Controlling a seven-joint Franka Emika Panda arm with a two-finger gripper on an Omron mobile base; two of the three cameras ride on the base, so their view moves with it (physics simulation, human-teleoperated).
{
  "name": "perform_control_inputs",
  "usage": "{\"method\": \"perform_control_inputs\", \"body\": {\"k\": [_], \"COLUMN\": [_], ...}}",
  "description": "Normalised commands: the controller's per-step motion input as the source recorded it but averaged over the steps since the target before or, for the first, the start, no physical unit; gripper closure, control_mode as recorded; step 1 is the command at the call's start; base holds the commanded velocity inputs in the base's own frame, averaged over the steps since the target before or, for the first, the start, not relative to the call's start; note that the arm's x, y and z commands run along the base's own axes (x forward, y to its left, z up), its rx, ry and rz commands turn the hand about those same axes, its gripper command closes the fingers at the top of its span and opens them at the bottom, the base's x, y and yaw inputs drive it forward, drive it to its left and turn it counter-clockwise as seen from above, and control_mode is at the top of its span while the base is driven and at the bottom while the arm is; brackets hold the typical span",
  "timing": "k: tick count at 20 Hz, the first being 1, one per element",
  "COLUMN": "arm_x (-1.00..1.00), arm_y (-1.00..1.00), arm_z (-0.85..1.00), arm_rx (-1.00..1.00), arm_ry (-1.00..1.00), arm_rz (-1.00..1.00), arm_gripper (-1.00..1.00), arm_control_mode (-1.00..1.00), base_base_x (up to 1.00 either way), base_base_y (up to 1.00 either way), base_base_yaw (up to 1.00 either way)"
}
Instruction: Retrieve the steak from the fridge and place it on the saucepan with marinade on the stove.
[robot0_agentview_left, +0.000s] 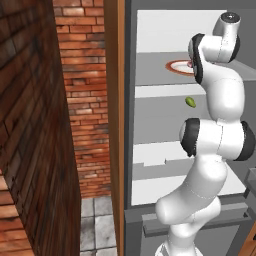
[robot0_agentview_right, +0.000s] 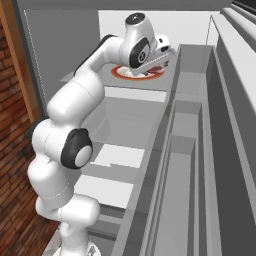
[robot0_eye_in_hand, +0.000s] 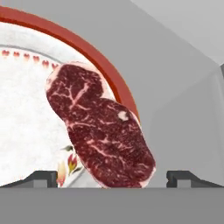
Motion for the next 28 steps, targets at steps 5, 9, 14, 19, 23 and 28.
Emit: {"method": "perform_control_inputs", "body": {"k": [5, 9, 14, 19, 23, 28], "arm_x": [0.13, 0.05, 0.19, 0.3, 0.14, 0.03], "arm_y": [0.14, -0.05, -0.13, -0.29, -0.32, -0.17], "arm_z": [0.0, 0.0, 0.01, 0.26, 0.37, 0.07], "arm_rx": [0.06, 0.23, 0.25, 0.19, 0.18, 0.11], "arm_ry": [0.0, 0.0, 0.0, 0.0, 0.0, 0.0], "arm_rz": [-0.12, -0.26, -0.26, -0.14, -0.13, -0.1], "arm_gripper": [-1.0, -1.0, -1.0, -1.0, -1.0, -1.0], "arm_control_mode": [-1.0, -1.0, -1.0, -1.0, -1.0, -1.0], "base_base_x": [0.0, 0.0, 0.0, 0.0, 0.0, 0.0], "base_base_y": [0.0, 0.0, 0.0, 0.0, 0.0, 0.0], "base_base_yaw": [0.0, 0.0, 0.0, 0.0, 0.0, 0.0]}}
